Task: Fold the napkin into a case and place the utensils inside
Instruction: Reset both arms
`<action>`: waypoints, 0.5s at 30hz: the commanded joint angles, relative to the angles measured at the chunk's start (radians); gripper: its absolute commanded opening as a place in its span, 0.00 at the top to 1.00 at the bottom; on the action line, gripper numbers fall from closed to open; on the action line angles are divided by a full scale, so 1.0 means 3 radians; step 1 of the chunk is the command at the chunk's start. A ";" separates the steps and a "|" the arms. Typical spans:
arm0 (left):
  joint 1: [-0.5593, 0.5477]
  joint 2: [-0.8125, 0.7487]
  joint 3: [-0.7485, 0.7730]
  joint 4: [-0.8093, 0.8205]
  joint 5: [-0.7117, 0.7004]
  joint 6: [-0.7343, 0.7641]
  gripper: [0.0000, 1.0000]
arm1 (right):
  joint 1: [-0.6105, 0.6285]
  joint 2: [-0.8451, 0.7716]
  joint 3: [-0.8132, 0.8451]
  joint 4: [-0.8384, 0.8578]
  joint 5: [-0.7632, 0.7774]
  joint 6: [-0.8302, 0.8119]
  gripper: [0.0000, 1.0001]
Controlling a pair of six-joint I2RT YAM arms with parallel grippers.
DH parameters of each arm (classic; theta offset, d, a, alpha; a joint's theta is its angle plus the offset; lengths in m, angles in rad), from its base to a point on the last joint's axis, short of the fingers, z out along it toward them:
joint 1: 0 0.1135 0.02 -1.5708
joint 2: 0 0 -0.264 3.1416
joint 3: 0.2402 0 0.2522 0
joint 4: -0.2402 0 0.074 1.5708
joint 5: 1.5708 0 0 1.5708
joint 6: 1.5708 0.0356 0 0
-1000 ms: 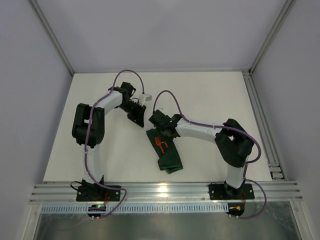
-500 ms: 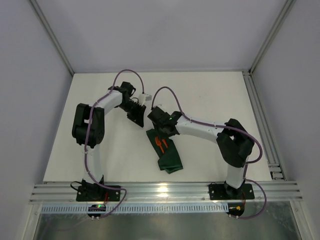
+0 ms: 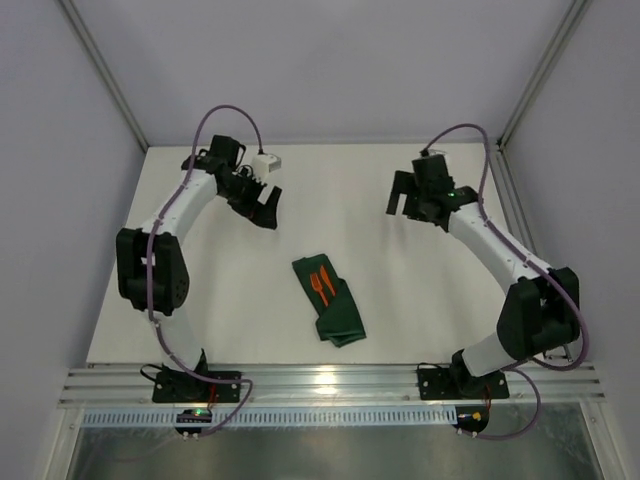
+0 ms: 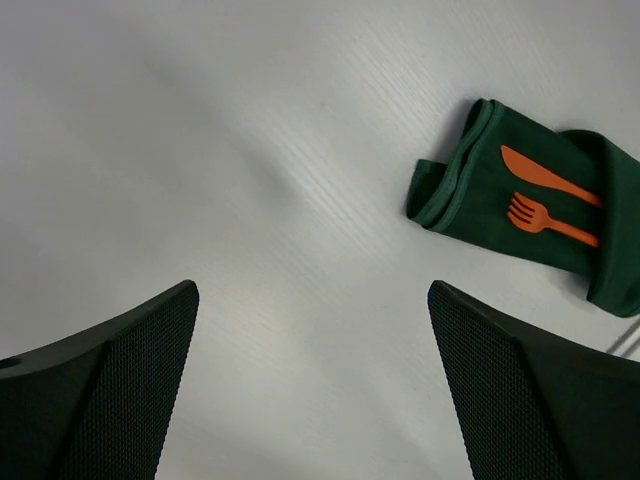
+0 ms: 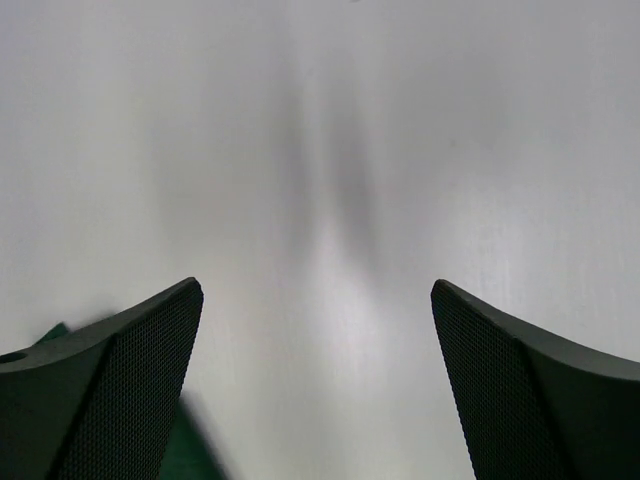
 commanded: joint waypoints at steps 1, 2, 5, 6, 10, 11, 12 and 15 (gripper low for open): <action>0.0128 -0.0451 -0.0060 0.0192 -0.0376 -0.0139 0.01 | -0.0689 -0.0398 -0.0351 0.0035 -0.0082 0.0202 0.01; 0.0164 -0.0528 -0.0126 0.0244 -0.0462 -0.0175 0.01 | -0.0859 -0.0445 -0.0387 0.0009 -0.0071 0.0259 0.01; 0.0292 -0.0845 -0.0413 0.0473 -0.0835 -0.0344 0.01 | -0.1431 -0.0486 -0.0418 -0.0230 -0.0046 0.0402 0.01; 0.0343 -0.0922 -0.0494 0.0515 -0.0927 -0.0365 0.01 | -0.1520 -0.0466 -0.0413 -0.0292 -0.0031 0.0403 0.01; 0.0420 -0.1310 -0.0868 0.0679 -0.1621 -0.0370 0.01 | -0.1674 -0.0491 -0.0444 -0.0420 0.0163 0.0295 0.01; 0.0425 -0.1448 -0.1030 0.0755 -0.1796 -0.0365 0.01 | -0.1679 -0.0512 -0.0459 -0.0400 0.0174 0.0255 0.01; 0.0435 -0.1500 -0.1108 0.0791 -0.1924 -0.0350 0.01 | -0.1679 -0.0557 -0.0480 -0.0385 0.0189 0.0239 0.00; 0.0446 -0.1658 -0.1359 0.0842 -0.2293 -0.0334 0.01 | -0.1679 -0.0639 -0.0551 -0.0313 0.0225 0.0224 0.01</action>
